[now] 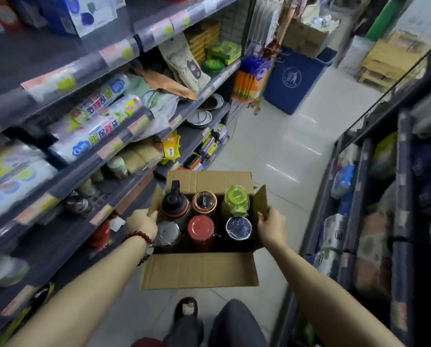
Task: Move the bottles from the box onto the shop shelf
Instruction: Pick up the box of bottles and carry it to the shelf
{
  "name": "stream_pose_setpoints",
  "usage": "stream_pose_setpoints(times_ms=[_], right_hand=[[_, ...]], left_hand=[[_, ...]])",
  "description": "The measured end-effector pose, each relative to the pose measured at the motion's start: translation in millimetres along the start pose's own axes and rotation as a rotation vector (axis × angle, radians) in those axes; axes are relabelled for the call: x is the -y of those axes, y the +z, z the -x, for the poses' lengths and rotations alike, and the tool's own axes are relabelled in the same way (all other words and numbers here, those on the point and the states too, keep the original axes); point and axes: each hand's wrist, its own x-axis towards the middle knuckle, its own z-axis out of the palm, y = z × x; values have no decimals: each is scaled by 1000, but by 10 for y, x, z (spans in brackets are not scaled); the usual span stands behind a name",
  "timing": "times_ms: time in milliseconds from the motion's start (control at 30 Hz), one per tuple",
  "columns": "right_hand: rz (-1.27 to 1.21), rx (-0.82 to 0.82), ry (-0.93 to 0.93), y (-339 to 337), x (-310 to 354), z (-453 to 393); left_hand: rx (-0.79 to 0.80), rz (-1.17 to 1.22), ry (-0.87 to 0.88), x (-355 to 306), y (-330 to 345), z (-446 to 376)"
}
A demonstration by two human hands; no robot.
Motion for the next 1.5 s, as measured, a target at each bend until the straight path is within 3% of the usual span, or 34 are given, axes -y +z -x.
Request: stream_pose_setpoints(times_ms=[333, 600, 1000, 1400, 1500], right_hand=[[232, 257, -387, 306, 825, -1193], [419, 484, -773, 642, 1508, -1262], [506, 760, -1174, 1457, 1688, 348], [633, 1029, -1641, 2098, 1495, 2408], [699, 1149, -1632, 2209, 1444, 2916]], left_hand=[[-172, 175, -387, -87, 174, -152], [-374, 398, -751, 269, 221, 395], [-700, 615, -1058, 1456, 308, 1920], [-828, 773, -1443, 2330, 629, 3469], [-889, 831, -1549, 2470, 684, 3745]])
